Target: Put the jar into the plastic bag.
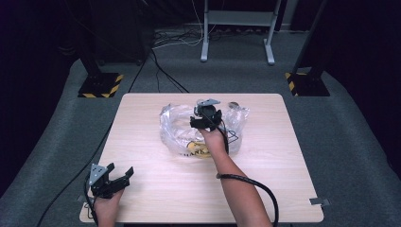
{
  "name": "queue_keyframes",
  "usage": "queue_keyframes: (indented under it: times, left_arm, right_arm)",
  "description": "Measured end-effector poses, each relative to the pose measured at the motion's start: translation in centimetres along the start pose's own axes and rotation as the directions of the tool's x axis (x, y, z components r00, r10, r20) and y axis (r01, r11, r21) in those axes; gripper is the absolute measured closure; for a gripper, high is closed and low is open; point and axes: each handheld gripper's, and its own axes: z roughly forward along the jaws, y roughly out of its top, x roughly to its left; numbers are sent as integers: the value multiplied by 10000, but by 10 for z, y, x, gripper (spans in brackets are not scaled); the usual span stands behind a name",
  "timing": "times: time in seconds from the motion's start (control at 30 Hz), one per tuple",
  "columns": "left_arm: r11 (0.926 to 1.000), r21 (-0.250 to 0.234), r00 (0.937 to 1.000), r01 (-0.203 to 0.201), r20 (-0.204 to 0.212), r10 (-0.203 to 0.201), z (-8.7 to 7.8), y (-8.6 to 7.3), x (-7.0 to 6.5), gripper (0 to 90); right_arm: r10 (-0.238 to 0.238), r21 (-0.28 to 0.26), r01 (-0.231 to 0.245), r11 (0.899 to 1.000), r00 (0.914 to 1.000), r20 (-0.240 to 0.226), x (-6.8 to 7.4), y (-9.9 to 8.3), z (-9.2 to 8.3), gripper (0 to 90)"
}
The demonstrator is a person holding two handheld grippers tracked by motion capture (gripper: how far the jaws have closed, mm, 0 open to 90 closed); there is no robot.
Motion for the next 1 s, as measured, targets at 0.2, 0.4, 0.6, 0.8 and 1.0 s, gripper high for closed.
queue_keyframes:
  times: [0.2, 0.4, 0.6, 0.8, 1.0]
  left_arm:
    - [10000, 7, 10000, 6, -1, -6, 0, 0, 0, 133]
    - [10000, -7, 10000, 7, -12, -7, 0, 0, 0, 133]
    - [10000, 0, 10000, -42, -34, 42, 0, 0, -1, 132]
    - [10000, -22, 10000, -44, -49, 44, 0, 0, -1, 132]
    - [10000, 7, 9999, -58, -92, 58, 0, 0, -1, 132]
  right_arm:
    - [-7, -51, 7, 10000, 10000, -14, -1, 3, -5, 181]
    - [48, -284, -54, 9996, 9997, -224, -5, 9, -17, 170]
    - [-255, -620, 220, 9978, 9981, -555, -1, 14, -35, 170]
    - [-659, -746, 604, 9954, 9951, -733, 5, 14, -51, 169]
    - [-571, -818, 504, 9954, 9951, -811, 3, 13, -63, 168]
